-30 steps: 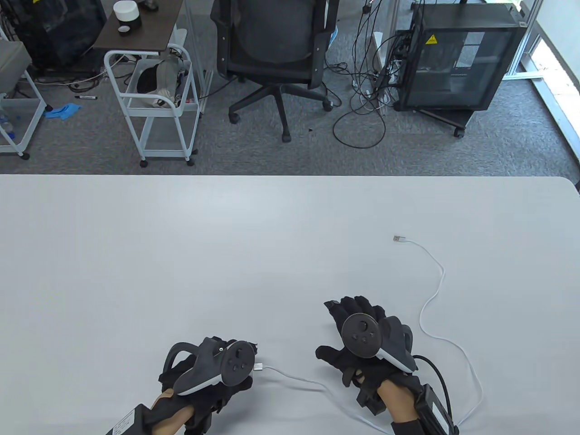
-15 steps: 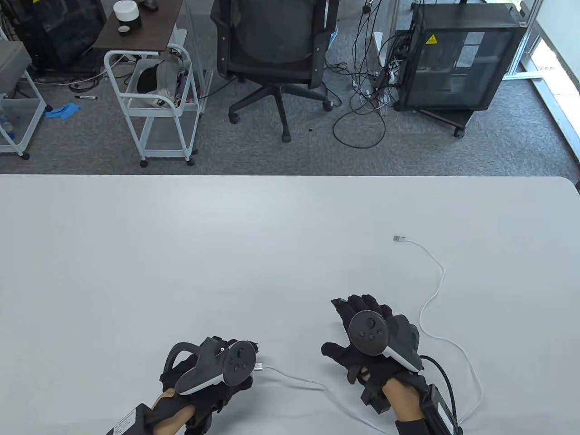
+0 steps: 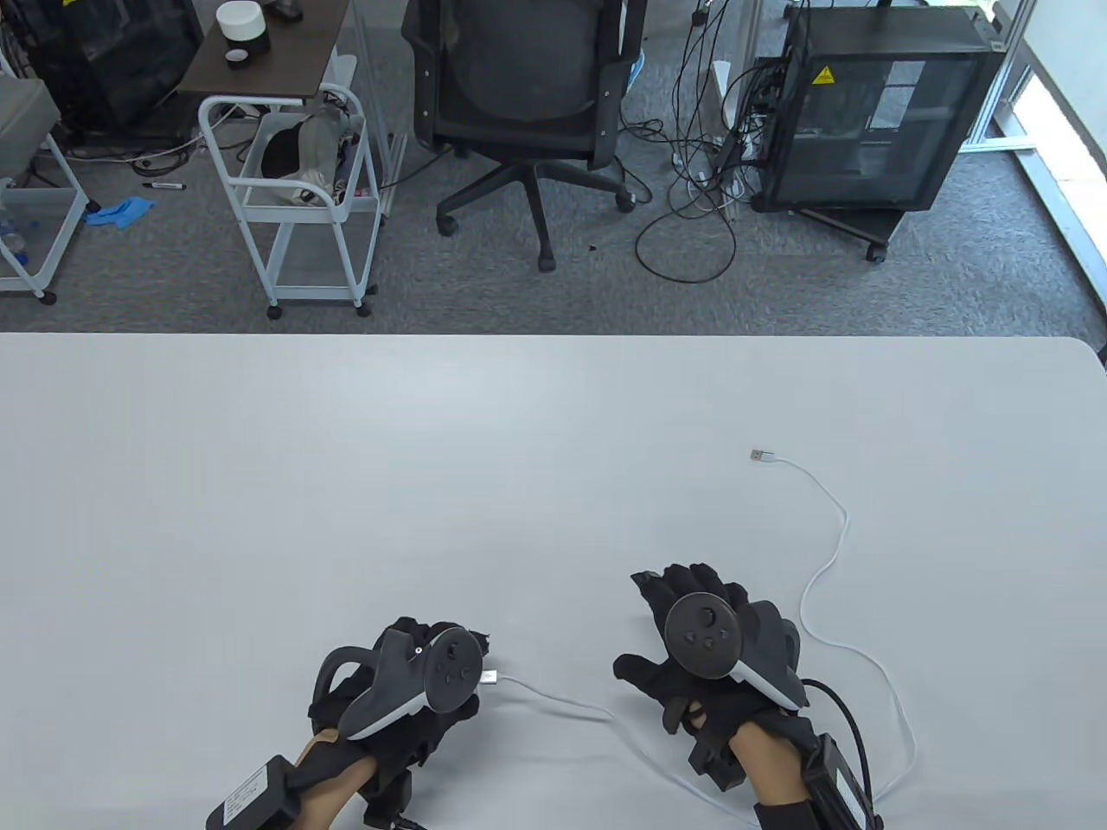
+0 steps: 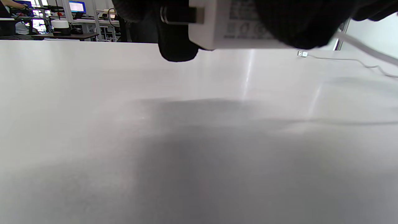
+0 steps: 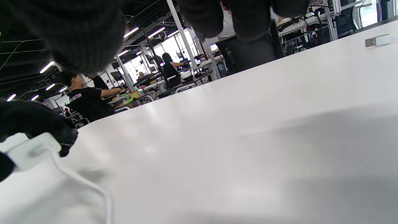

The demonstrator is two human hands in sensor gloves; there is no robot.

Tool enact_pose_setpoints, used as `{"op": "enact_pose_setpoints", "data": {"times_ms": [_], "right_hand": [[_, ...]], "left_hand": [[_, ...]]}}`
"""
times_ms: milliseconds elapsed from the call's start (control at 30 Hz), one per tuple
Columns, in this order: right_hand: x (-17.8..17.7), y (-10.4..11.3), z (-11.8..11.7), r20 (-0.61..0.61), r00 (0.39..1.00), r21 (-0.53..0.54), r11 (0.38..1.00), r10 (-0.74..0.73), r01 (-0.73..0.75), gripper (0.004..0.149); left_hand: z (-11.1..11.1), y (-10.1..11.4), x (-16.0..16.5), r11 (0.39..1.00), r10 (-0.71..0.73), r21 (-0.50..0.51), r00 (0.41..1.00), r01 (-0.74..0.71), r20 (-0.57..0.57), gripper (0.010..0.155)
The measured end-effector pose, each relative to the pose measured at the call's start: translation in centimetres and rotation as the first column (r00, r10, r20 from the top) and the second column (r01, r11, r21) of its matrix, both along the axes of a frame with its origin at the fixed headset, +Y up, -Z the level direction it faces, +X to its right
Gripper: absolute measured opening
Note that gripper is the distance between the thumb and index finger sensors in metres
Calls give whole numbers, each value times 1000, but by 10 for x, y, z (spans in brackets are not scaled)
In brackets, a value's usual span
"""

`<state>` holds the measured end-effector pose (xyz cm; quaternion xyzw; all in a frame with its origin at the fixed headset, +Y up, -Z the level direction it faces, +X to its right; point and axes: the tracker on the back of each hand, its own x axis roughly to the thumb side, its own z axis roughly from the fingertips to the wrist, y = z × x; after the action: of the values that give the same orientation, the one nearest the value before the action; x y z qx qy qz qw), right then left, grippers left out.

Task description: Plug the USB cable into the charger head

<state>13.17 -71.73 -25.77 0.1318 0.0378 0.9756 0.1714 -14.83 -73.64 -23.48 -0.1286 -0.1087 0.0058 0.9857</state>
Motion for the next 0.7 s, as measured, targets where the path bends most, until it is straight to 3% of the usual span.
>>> {"op": "enact_pose_setpoints", "data": {"times_ms": [233, 700], "right_hand": [[-4, -4, 1, -13, 1000, -45, 999, 21, -22, 96], [-4, -6, 0, -13, 1000, -49, 999, 21, -22, 97]], "left_hand": [[-19, -36, -1, 976, -207, -86, 975, 200, -83, 74], [-15, -36, 4, 976, -205, -84, 977, 201, -50, 75]]}}
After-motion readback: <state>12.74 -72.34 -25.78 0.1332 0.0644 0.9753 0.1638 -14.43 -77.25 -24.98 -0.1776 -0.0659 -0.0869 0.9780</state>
